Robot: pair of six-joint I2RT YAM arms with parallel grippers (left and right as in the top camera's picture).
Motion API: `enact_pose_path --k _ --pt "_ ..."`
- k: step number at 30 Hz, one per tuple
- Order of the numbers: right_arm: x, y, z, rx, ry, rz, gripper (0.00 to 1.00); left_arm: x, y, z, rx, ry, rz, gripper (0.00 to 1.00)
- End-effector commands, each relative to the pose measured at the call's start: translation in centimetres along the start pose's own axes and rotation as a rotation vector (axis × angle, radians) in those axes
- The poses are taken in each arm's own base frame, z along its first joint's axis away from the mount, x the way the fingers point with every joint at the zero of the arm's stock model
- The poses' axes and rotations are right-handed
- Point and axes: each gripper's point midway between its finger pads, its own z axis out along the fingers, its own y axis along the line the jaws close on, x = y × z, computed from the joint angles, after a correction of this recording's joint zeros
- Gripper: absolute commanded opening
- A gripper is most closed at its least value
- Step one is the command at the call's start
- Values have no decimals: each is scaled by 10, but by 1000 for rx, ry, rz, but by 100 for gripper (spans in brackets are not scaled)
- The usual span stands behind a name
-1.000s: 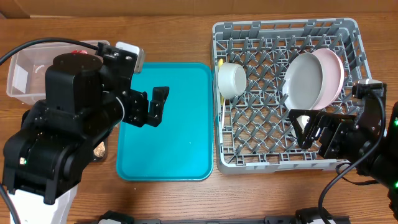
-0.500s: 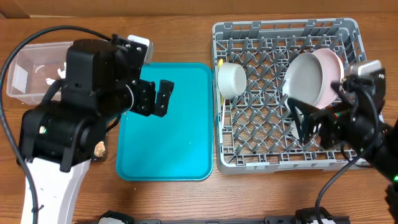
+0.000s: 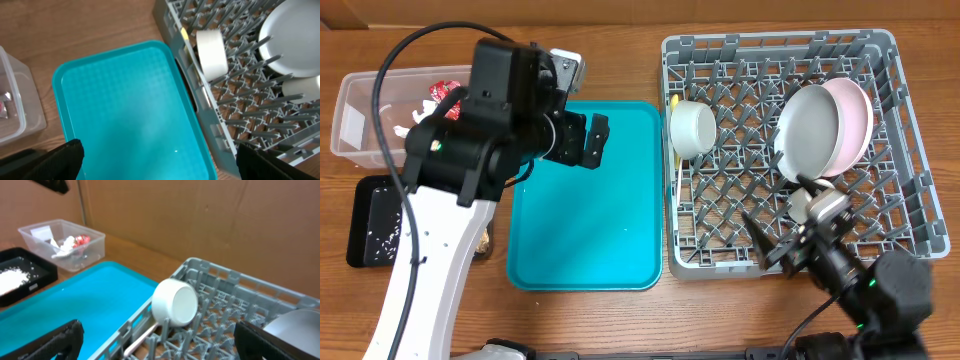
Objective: Sort waste into correct bins and load items into the dishwasher rack
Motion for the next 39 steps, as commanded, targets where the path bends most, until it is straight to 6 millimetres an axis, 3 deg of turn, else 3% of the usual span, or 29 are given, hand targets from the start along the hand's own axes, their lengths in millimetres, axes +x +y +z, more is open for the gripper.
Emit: enact_pose_path --k 1,4,9,12,27,39 --pt "35 11 -1 -23 -49 44 100 -2 -1 11 6 23 16 100" --pt "76 14 5 -14 -74 45 100 1 2 29 5 68 10 100" --pt "101 8 15 25 -124 11 100 4 5 46 2 112 2 100" --pt "90 5 15 41 -193 -22 100 7 6 56 1 139 -1 100" --pt "97 5 16 44 -165 -8 100 24 14 104 -4 267 -19 100" --pt "97 5 16 44 -165 -8 100 27 15 112 -5 289 -22 100"
